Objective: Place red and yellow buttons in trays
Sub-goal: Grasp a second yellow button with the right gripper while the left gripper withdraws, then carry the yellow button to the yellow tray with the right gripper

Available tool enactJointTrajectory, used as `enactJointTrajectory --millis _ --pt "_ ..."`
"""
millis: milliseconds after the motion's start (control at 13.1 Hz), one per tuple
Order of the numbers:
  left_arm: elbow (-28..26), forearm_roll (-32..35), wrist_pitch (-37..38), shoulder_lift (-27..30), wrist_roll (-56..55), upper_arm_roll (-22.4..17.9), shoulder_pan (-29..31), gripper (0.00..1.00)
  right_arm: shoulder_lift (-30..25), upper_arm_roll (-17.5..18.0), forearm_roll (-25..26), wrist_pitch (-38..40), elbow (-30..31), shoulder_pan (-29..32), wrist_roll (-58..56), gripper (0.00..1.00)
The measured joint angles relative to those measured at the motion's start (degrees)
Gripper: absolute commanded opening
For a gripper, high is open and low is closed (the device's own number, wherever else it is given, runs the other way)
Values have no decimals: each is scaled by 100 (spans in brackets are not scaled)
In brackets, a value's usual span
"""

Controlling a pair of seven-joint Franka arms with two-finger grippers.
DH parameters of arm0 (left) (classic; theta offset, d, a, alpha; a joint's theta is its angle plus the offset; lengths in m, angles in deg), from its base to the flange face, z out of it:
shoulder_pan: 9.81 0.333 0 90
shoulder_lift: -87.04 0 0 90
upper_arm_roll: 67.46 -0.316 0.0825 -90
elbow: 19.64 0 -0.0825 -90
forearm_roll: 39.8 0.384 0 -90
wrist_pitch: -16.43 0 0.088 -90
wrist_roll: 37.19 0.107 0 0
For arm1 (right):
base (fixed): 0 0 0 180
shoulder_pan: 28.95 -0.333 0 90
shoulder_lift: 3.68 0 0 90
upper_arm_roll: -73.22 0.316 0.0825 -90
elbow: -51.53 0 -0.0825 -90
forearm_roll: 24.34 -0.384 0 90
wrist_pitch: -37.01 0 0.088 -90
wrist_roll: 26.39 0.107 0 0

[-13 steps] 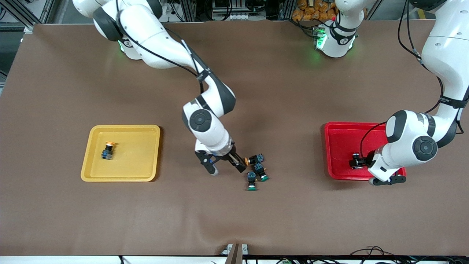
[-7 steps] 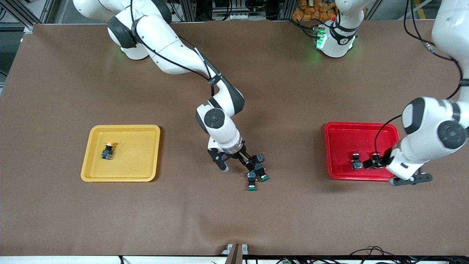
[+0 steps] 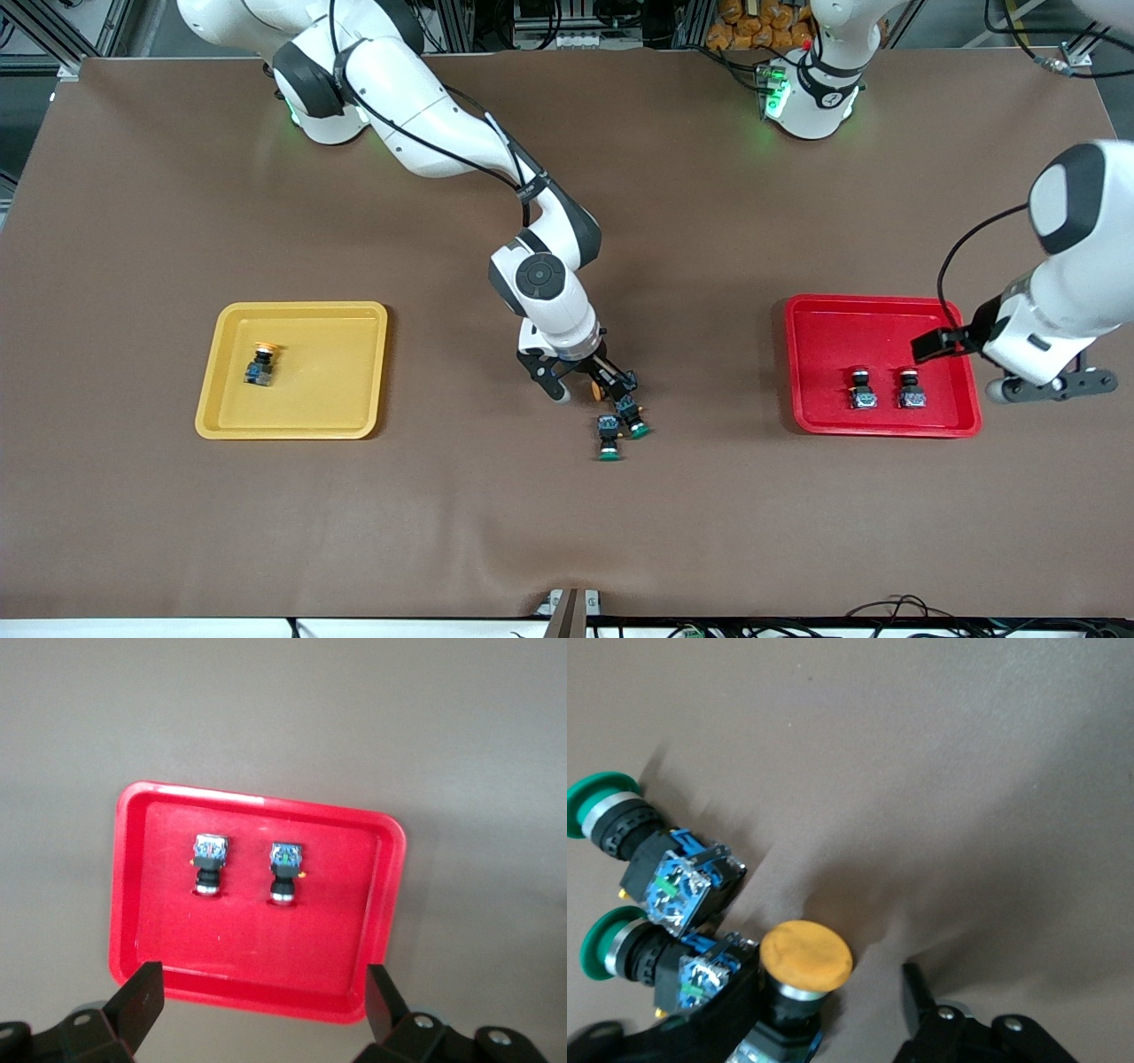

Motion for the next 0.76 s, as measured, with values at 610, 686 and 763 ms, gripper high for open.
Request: enactJointTrajectory --millis 610,686,763 --pt "1119 -357 1617 386 239 66 4 100 -163 -108 288 1333 -259 293 -212 0" --pt "1200 -423 1731 444 346 64 11 100 -292 -108 288 1699 -301 413 -434 0" --pt "1239 -451 1797 506 433 61 17 100 -462 -103 269 2083 -330 544 -682 0"
